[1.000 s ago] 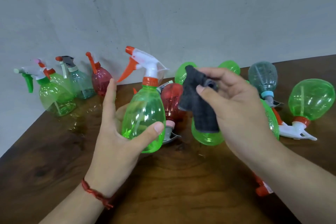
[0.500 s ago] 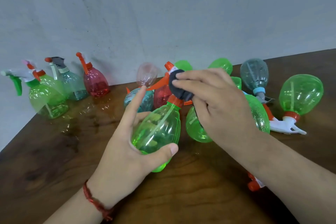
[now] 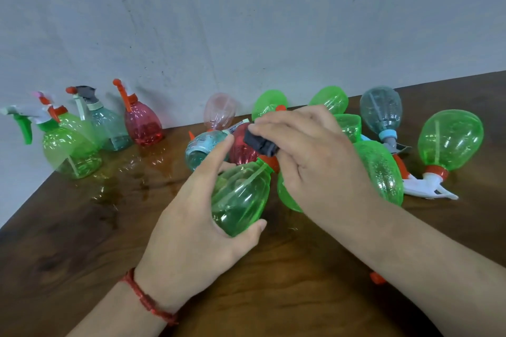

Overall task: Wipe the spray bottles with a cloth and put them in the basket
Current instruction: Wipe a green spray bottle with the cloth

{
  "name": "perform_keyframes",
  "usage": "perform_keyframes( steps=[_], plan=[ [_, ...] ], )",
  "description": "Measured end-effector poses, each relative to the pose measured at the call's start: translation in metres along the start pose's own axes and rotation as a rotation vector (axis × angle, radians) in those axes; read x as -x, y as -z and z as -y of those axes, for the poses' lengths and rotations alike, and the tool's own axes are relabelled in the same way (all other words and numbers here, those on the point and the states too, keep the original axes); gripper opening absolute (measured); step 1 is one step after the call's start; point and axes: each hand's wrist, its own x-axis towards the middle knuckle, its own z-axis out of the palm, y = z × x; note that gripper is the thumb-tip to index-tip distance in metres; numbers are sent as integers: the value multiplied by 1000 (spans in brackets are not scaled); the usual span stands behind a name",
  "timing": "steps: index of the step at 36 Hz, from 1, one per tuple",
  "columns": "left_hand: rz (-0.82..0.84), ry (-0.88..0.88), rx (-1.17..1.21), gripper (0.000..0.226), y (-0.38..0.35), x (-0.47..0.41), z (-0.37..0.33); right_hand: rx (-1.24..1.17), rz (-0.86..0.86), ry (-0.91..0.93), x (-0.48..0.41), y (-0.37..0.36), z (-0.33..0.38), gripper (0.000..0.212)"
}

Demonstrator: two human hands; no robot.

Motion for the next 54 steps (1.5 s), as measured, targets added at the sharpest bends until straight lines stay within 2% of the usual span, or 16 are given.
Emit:
perform_keyframes(
  steps=[4, 7, 10, 14, 16, 20, 23, 25, 30, 34, 36, 39, 42, 46, 50, 54],
  plan=[
    [5, 32, 53, 124, -1, 3, -5, -111, 57, 34, 3, -7, 5, 40],
    [-6, 92, 183, 126, -3, 3, -10, -49, 22, 66, 1, -5, -3, 38],
    [-6, 116, 282, 124, -3, 3, -10, 3, -51, 20, 1, 1, -12, 38],
    [-38, 148, 310, 121, 2, 3, -4, -7, -44, -54, 0, 2, -19, 40],
    [-51, 146, 314, 118, 4, 3, -1, -113, -58, -124, -1, 2, -19, 39],
    [-20, 115, 341, 114, 8, 2, 3, -480, -131, -381, -6, 9, -15, 36],
    [16, 93, 374, 112, 8, 3, 3, -722, -91, -491, -10, 12, -11, 35],
    [8, 98, 419, 111, 7, 3, 1, -790, -50, -512, -9, 12, -10, 35],
    [-58, 138, 530, 110, 6, 3, 3, -788, -78, -513, -4, 5, -13, 33],
    [-168, 202, 556, 116, 9, -2, 4, -687, -2, -550, -1, 3, -22, 35],
    [-159, 197, 532, 111, 12, -4, 5, -666, -15, -578, -4, 4, -27, 36],
    [-105, 169, 507, 110, 12, -2, 8, -810, -147, -606, -9, 8, -29, 36],
    [-36, 130, 551, 112, 10, 0, 4, -865, -91, -542, -7, 8, -19, 36],
    [-57, 104, 609, 112, 8, 2, 3, -837, -70, -522, -4, 4, -16, 32],
    [-230, 156, 633, 116, 13, -3, 1, -735, -64, -518, -3, 6, -20, 34],
    [-330, 134, 625, 110, 19, -6, 7, -816, -79, -587, 1, 0, -11, 36]
  ],
)
